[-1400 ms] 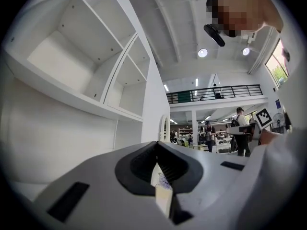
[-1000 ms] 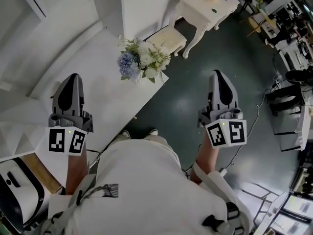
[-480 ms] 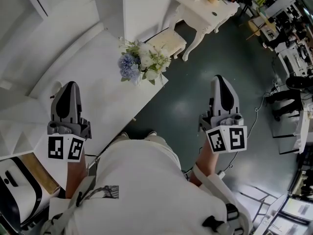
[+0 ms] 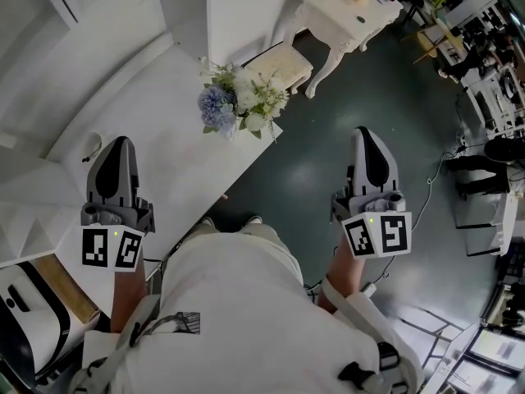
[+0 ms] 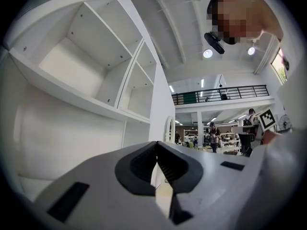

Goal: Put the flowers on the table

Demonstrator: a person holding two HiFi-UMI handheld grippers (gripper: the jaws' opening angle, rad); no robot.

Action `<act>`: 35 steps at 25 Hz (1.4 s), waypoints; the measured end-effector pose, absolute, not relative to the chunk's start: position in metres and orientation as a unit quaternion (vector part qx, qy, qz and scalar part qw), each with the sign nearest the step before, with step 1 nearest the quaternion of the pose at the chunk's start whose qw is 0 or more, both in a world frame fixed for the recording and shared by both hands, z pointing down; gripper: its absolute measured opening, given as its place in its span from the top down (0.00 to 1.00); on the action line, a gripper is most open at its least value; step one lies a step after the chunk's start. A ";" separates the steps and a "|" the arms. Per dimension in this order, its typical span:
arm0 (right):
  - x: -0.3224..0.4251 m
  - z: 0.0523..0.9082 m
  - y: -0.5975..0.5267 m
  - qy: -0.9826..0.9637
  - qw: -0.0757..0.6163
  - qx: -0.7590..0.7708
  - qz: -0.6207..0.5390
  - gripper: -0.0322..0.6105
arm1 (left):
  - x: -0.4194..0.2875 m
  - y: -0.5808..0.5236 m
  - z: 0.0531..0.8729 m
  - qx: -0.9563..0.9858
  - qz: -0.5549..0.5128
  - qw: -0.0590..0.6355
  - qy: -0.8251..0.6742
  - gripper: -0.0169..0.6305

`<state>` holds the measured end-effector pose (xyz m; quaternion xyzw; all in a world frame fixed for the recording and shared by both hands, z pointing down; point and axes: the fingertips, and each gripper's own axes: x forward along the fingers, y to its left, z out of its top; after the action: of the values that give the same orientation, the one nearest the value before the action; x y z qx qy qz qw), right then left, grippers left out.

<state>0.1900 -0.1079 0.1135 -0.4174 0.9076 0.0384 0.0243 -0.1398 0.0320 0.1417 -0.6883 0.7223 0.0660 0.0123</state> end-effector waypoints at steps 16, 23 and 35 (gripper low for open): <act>0.180 0.116 -0.106 0.911 0.008 -0.411 0.040 0.94 | -0.130 0.017 0.152 -0.709 0.070 -0.011 0.701 0.95; 0.180 0.117 -0.106 0.909 0.003 -0.414 0.044 0.94 | -0.132 0.015 0.151 -0.713 0.070 -0.010 0.698 0.95; 0.171 0.117 -0.102 0.907 0.008 -0.419 0.045 0.94 | -0.137 0.015 0.156 -0.720 0.066 -0.014 0.691 0.95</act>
<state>0.1714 -0.1016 0.1173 -0.4187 0.9070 0.0450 0.0081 -0.1375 0.0149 0.1557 -0.7199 0.6908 0.0662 -0.0143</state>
